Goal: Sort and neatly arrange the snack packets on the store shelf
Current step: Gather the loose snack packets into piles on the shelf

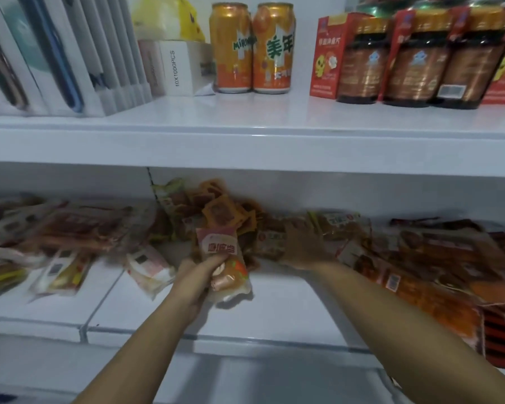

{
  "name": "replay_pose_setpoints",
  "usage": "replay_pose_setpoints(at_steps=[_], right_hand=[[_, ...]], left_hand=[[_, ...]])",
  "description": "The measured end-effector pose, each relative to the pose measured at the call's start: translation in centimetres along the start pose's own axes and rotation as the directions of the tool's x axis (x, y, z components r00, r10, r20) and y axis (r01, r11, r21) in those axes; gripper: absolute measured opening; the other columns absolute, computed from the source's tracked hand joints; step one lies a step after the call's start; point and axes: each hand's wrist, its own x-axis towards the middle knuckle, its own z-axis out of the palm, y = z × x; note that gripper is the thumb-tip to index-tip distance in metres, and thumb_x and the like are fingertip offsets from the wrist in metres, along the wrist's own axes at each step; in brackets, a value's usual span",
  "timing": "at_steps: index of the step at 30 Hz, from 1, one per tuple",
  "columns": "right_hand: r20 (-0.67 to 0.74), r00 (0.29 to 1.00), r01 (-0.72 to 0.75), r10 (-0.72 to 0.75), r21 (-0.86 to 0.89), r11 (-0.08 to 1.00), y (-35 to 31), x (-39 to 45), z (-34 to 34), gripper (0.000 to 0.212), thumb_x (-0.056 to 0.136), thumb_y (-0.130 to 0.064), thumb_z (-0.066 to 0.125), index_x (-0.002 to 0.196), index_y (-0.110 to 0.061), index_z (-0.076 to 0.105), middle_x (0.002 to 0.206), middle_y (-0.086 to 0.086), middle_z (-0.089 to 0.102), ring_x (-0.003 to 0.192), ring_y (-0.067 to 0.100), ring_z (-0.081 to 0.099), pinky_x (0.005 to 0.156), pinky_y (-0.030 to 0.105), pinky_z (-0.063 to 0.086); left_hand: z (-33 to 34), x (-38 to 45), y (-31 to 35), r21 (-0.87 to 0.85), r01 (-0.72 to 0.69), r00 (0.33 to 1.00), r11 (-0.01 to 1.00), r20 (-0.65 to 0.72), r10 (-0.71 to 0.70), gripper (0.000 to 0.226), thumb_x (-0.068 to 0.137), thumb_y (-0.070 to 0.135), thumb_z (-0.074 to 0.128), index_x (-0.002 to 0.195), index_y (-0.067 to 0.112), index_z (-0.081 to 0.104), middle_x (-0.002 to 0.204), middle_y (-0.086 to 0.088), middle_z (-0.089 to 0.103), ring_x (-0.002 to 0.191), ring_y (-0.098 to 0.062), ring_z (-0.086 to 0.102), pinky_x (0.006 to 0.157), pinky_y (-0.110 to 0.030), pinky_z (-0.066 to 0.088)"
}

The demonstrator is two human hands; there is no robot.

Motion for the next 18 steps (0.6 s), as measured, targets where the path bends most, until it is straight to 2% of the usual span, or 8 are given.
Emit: replay_pose_setpoints(at_steps=[2,4,8,10,13,15,16,18], right_hand=[[0.041,0.999,-0.026,0.021,0.107,0.994,-0.4,-1.0,-0.6,0.103,0.057,-0.068,0.073,0.148,-0.028,0.047,0.153,0.003,0.045,0.143,0.032,0.040,0.113,0.044,0.041],[-0.043,0.997,-0.053,0.071,0.325,0.944,-0.6,-2.8,-1.1,0.103,0.053,-0.071,0.069,0.146,-0.030,0.052,0.146,-0.006,0.052,0.135,0.020,0.050,0.106,0.034,0.046],[-0.114,0.945,-0.174,0.308,0.621,0.764,-1.8,-6.5,-2.7,0.050,0.083,-0.042,0.081,0.125,-0.027,0.057,0.107,-0.009,0.069,0.101,0.014,0.064,0.080,0.018,0.046],[-0.182,0.920,-0.140,0.346,0.673,0.726,-2.5,-7.6,-2.8,0.044,0.087,-0.041,0.078,0.120,-0.023,0.054,0.094,-0.009,0.066,0.089,0.012,0.065,0.071,0.014,0.046],[-0.207,0.917,-0.112,0.341,0.688,0.717,-3.6,-8.7,-1.9,0.067,0.088,-0.052,0.070,0.139,-0.016,0.046,0.114,-0.002,0.065,0.106,0.023,0.065,0.075,0.024,0.046],[-0.174,0.939,-0.083,0.295,0.720,0.689,-3.8,-9.2,-1.6,0.057,0.093,-0.042,0.069,0.141,-0.023,0.045,0.120,-0.004,0.063,0.107,0.018,0.063,0.079,0.024,0.047],[-0.192,0.951,-0.034,0.240,0.712,0.702,-4.0,-9.5,-1.8,0.051,0.093,-0.039,0.069,0.138,-0.026,0.046,0.120,-0.004,0.064,0.104,0.014,0.063,0.079,0.022,0.048],[-0.203,0.973,0.054,0.114,0.673,0.738,-4.2,-10.0,-2.2,0.034,0.097,-0.035,0.064,0.128,-0.030,0.050,0.114,-0.006,0.064,0.097,0.009,0.062,0.076,0.015,0.045]], left_hand=[[0.1,0.4,0.2,-0.031,0.072,0.996,0.997,0.047,-0.071,0.033,0.085,0.013,0.078,0.114,0.000,0.068,0.099,-0.019,0.078,0.091,-0.034,0.076,0.080,-0.043,0.060],[0.5,1.2,0.0,-0.041,0.114,0.991,0.993,0.082,-0.110,0.028,0.089,0.011,0.074,0.114,0.001,0.068,0.098,-0.019,0.078,0.089,-0.034,0.076,0.074,-0.040,0.061],[3.0,2.5,-1.3,-0.005,0.103,0.982,0.995,0.159,-0.101,0.033,0.093,0.012,0.070,0.124,0.005,0.063,0.104,-0.018,0.076,0.091,-0.032,0.075,0.076,-0.040,0.061],[4.8,2.8,-1.9,-0.006,0.098,0.977,0.995,0.193,-0.095,0.035,0.093,0.015,0.070,0.126,0.009,0.061,0.109,-0.019,0.074,0.092,-0.031,0.073,0.077,-0.041,0.060],[7.2,3.0,-2.0,-0.115,0.209,0.939,0.971,0.302,-0.166,0.054,0.081,0.047,0.079,0.119,0.012,0.065,0.114,-0.019,0.068,0.098,-0.039,0.063,0.089,-0.054,0.045],[8.5,3.3,-2.0,-0.172,0.230,0.914,0.958,0.375,-0.152,0.058,0.073,0.056,0.086,0.106,0.013,0.067,0.118,-0.015,0.060,0.103,-0.039,0.055,0.092,-0.060,0.040],[9.0,3.5,-2.3,-0.177,0.203,0.917,0.963,0.380,-0.124,0.062,0.071,0.054,0.089,0.113,0.014,0.067,0.126,-0.015,0.061,0.111,-0.037,0.059,0.100,-0.066,0.043],[9.6,3.5,-2.5,-0.200,0.182,0.913,0.963,0.398,-0.090,0.080,0.068,0.048,0.092,0.134,0.014,0.061,0.133,-0.016,0.066,0.121,-0.035,0.064,0.106,-0.060,0.048]])
